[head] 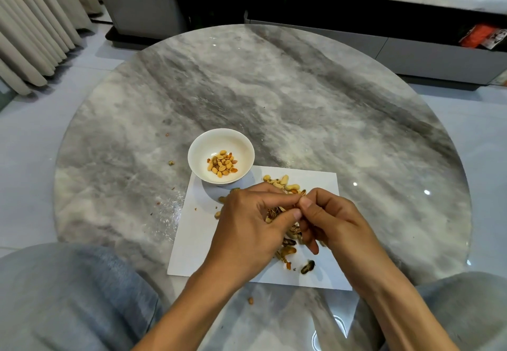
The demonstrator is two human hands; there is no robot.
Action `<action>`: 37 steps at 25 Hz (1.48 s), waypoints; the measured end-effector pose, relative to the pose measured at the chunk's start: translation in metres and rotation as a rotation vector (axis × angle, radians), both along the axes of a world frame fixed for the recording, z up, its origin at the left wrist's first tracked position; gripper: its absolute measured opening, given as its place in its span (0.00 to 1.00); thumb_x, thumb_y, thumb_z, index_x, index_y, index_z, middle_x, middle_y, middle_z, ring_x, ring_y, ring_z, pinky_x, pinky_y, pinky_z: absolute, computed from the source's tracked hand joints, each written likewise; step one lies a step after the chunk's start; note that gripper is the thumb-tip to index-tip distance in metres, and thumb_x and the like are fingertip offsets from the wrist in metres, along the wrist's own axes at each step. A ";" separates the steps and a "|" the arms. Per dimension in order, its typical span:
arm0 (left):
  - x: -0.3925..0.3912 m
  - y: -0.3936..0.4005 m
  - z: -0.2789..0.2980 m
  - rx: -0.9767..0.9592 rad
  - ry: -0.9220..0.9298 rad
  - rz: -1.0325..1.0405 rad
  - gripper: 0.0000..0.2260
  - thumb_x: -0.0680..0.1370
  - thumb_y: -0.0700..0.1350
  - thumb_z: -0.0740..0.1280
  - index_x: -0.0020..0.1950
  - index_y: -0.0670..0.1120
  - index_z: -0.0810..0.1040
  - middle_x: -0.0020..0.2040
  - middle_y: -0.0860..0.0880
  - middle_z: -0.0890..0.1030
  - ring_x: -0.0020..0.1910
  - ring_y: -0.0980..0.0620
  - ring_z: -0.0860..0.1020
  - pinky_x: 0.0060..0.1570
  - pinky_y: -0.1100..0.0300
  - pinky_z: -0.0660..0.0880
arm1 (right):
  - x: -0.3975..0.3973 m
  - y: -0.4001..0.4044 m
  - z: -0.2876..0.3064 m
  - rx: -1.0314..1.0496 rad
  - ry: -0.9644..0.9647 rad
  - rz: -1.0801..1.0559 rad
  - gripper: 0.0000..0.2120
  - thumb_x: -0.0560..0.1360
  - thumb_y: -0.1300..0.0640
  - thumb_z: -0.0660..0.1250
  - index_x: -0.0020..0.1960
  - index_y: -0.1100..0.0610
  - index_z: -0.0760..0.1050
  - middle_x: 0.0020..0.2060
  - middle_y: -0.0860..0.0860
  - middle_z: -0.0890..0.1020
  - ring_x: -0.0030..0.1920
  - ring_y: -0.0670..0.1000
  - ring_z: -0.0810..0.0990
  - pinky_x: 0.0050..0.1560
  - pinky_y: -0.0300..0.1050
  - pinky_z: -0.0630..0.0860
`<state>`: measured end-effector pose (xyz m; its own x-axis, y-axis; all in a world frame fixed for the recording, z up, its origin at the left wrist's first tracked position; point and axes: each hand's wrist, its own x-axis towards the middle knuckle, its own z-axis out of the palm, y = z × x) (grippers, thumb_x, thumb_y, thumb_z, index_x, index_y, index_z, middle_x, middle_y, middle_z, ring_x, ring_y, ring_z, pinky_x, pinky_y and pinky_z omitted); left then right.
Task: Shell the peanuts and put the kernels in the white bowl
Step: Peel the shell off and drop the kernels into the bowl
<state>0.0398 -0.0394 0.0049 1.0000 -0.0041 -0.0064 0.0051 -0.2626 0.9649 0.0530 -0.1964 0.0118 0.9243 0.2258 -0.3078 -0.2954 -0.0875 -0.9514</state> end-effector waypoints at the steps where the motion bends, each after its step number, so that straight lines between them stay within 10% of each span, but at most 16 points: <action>1: 0.001 0.001 -0.002 0.024 -0.024 0.009 0.10 0.73 0.39 0.76 0.52 0.50 0.87 0.45 0.57 0.84 0.46 0.58 0.83 0.49 0.52 0.81 | 0.000 0.000 -0.002 -0.031 -0.022 0.009 0.13 0.82 0.59 0.61 0.39 0.61 0.74 0.30 0.54 0.74 0.31 0.52 0.71 0.30 0.42 0.69; 10: 0.002 -0.001 -0.004 0.084 -0.182 0.036 0.09 0.74 0.42 0.74 0.53 0.48 0.86 0.45 0.55 0.85 0.45 0.59 0.83 0.47 0.57 0.81 | -0.002 0.006 -0.004 -0.053 -0.059 -0.073 0.15 0.83 0.58 0.60 0.39 0.59 0.76 0.31 0.54 0.75 0.32 0.50 0.71 0.31 0.45 0.68; 18: 0.003 0.000 -0.002 0.077 -0.130 0.061 0.07 0.73 0.39 0.76 0.47 0.50 0.88 0.41 0.56 0.85 0.41 0.61 0.82 0.41 0.68 0.77 | -0.003 0.015 -0.003 0.246 0.275 -0.215 0.13 0.80 0.57 0.64 0.45 0.66 0.80 0.32 0.57 0.78 0.29 0.51 0.74 0.28 0.43 0.73; 23: 0.004 -0.001 0.006 0.048 0.086 0.087 0.03 0.74 0.41 0.75 0.44 0.48 0.86 0.27 0.62 0.78 0.23 0.63 0.71 0.28 0.75 0.65 | -0.003 0.013 -0.006 0.184 0.294 -0.244 0.10 0.79 0.61 0.65 0.48 0.69 0.81 0.34 0.58 0.81 0.31 0.52 0.76 0.30 0.44 0.77; 29: 0.006 0.001 0.011 -0.270 0.315 0.179 0.03 0.72 0.40 0.76 0.40 0.48 0.87 0.39 0.52 0.86 0.41 0.57 0.84 0.40 0.67 0.78 | -0.006 0.018 -0.008 0.155 0.295 -0.393 0.17 0.79 0.53 0.68 0.46 0.69 0.80 0.35 0.57 0.83 0.31 0.52 0.79 0.32 0.47 0.80; 37: 0.001 -0.005 0.001 0.118 0.158 0.037 0.07 0.71 0.40 0.77 0.43 0.52 0.87 0.38 0.59 0.85 0.38 0.65 0.81 0.40 0.72 0.75 | -0.004 0.016 -0.004 0.617 0.585 -0.400 0.19 0.83 0.55 0.57 0.57 0.69 0.79 0.51 0.65 0.84 0.46 0.58 0.87 0.46 0.49 0.85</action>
<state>0.0413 -0.0444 0.0056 0.9859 0.0430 -0.1615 0.1659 -0.3703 0.9140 0.0491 -0.1806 0.0077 0.7048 0.2029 -0.6798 -0.6403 0.5945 -0.4864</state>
